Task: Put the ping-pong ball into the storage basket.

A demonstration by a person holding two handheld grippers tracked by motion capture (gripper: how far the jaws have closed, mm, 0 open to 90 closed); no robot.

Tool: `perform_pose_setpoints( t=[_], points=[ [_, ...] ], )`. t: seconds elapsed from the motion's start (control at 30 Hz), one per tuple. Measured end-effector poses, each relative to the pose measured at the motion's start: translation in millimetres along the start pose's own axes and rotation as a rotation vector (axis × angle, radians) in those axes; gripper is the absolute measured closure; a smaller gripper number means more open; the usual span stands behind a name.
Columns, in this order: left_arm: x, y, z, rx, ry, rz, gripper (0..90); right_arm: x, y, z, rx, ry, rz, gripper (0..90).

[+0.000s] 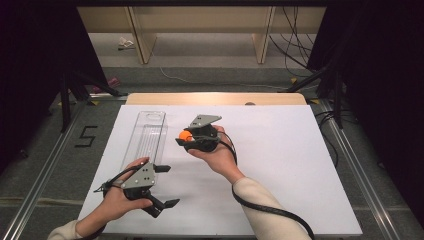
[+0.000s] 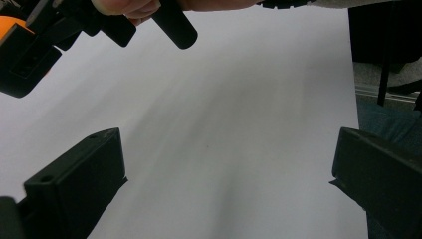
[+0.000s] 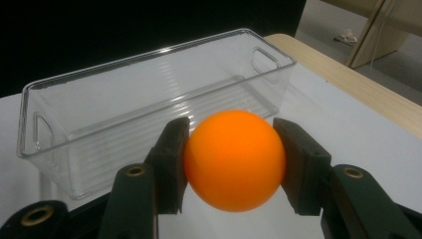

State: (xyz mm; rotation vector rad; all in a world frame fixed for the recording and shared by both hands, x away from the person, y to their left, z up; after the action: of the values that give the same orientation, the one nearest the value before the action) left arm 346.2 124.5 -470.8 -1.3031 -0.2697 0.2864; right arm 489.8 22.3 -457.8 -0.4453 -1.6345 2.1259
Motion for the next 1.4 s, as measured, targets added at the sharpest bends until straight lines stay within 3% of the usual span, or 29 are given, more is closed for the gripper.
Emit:
perform_pose_setpoints(
  t=[1.4],
  points=[
    [-1.0, -0.4, 0.0, -0.001, 0.006, -0.002, 0.0, 3.3, -9.7, -17.5, -0.006, -0.016, -0.001, 51.7]
  ],
)
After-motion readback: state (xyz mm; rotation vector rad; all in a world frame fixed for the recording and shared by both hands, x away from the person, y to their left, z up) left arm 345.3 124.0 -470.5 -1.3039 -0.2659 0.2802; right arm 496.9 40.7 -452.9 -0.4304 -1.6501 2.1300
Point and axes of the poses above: each handheld gripper's, and its own axes: z roughly backward along the jaws, y roughly out of its underside, x roughly to its left, the point moved 7 cm from there along -z, roughly forward along the jaws, and after that the axes turned 15 degrees about -x, right-handed, at the moved point
